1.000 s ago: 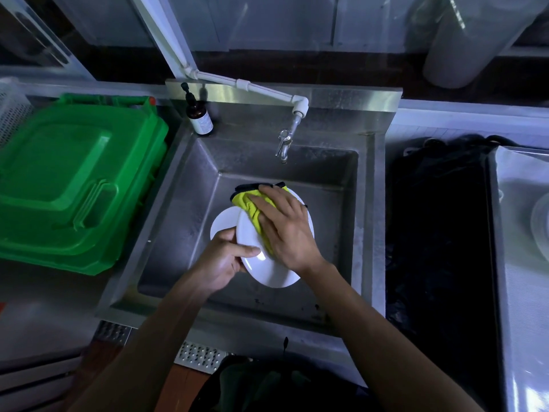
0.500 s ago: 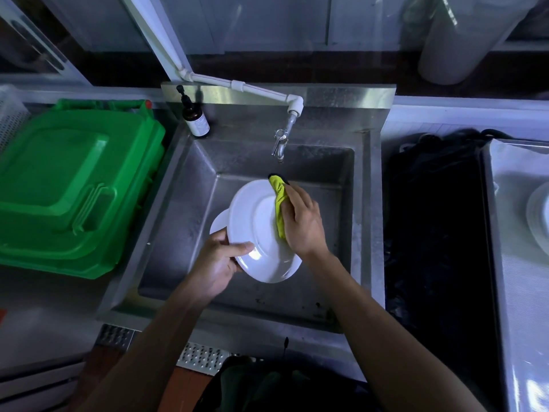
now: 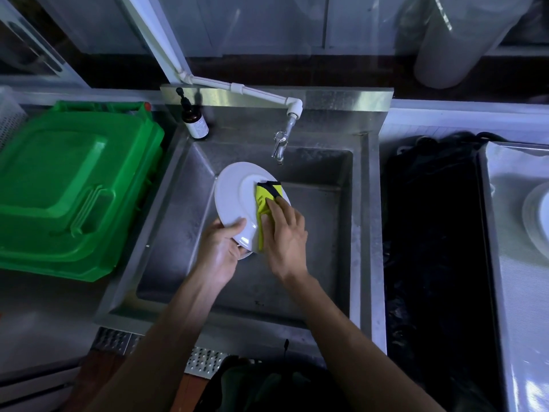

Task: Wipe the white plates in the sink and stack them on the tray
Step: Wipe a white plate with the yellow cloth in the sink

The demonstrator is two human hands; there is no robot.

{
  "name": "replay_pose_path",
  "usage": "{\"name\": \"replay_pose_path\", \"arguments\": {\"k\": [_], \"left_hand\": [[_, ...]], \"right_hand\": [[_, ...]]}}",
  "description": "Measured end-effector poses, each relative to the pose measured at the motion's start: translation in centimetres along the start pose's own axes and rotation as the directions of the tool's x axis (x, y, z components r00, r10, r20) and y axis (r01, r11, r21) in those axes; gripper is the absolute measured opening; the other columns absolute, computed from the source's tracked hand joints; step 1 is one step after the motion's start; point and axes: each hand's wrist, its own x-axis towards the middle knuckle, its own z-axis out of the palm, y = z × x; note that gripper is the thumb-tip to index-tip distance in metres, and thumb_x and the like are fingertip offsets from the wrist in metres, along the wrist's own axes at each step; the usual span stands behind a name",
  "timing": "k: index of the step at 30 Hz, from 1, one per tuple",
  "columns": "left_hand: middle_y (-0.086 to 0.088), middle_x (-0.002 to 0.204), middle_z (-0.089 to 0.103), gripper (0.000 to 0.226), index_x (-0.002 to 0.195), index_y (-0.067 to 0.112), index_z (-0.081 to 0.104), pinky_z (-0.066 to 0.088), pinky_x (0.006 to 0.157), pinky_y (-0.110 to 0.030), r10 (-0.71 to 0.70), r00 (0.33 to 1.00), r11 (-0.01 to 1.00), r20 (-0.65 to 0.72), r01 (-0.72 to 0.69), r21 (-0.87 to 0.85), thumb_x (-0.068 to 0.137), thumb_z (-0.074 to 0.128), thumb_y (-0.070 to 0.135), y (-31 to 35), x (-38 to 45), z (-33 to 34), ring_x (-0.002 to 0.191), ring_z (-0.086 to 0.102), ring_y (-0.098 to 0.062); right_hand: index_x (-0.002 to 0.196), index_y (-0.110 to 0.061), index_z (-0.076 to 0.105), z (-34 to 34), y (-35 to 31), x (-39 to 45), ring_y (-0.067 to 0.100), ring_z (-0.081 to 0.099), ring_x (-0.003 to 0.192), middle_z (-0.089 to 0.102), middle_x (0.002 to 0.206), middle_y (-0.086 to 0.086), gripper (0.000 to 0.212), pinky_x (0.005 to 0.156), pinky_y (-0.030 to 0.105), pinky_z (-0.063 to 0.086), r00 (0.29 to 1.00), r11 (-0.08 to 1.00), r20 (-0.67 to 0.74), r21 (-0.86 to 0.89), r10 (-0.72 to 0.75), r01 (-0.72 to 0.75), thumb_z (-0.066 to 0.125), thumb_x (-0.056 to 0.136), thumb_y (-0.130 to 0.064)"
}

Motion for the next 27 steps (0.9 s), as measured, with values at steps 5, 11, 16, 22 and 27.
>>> {"name": "replay_pose_path", "arguments": {"k": [5,11,16,22,27], "left_hand": [[-0.013,0.112,0.073,0.028,0.12,0.012,0.071,0.056,0.072,-0.035,-0.001,0.999,0.999,-0.045,-0.001,-0.043,0.095,0.058,0.013,0.2,0.2,0.3,0.096,0.071,-0.029],[-0.014,0.127,0.07,0.032,0.13,0.009,0.066,0.052,0.102,-0.046,-0.05,0.997,0.994,-0.05,0.045,-0.104,0.102,0.052,0.018,0.6,1.2,-0.7,0.119,0.066,-0.032],[-0.015,0.127,0.069,0.037,0.137,0.007,0.059,0.054,0.095,-0.04,-0.083,0.996,0.988,-0.021,0.08,-0.136,0.103,0.047,0.017,1.7,2.2,-3.3,0.113,0.067,-0.03],[-0.018,0.129,0.067,0.042,0.138,0.005,0.059,0.058,0.09,-0.044,-0.091,0.995,0.982,0.049,0.098,-0.16,0.097,0.053,0.014,3.1,3.3,-6.3,0.113,0.067,-0.033],[-0.011,0.117,0.074,0.028,0.117,0.013,0.07,0.062,0.078,-0.043,-0.112,0.985,0.979,0.134,0.133,-0.156,0.092,0.058,0.012,4.5,4.6,-8.5,0.106,0.072,-0.027]], "right_hand": [[0.148,-0.028,0.043,1.7,-1.8,-0.9,0.026,0.035,0.137,0.036,0.157,-0.007,0.042,0.097,0.046,0.04,0.999,0.996,-0.004,-0.081,-0.038,0.038,0.037,0.107,-0.035],[0.151,-0.029,0.041,2.0,-3.2,-1.5,0.026,0.032,0.143,0.037,0.158,-0.005,0.046,0.1,0.051,0.039,0.992,0.984,0.067,-0.136,-0.108,0.116,0.035,0.107,-0.04],[0.149,-0.028,0.046,2.9,-3.9,-2.0,0.025,0.033,0.145,0.041,0.156,-0.004,0.047,0.103,0.051,0.037,0.981,0.972,0.074,-0.145,-0.178,0.187,0.032,0.106,-0.041],[0.147,-0.026,0.049,4.2,-3.7,-1.0,0.022,0.029,0.146,0.04,0.156,-0.008,0.041,0.107,0.048,0.035,0.993,0.986,0.047,-0.124,-0.108,0.113,0.042,0.107,-0.032],[0.146,-0.023,0.052,4.7,-4.1,0.5,0.025,0.032,0.143,0.042,0.156,-0.003,0.039,0.113,0.049,0.032,0.999,0.998,-0.037,-0.053,-0.016,0.014,0.045,0.107,-0.024]]}}
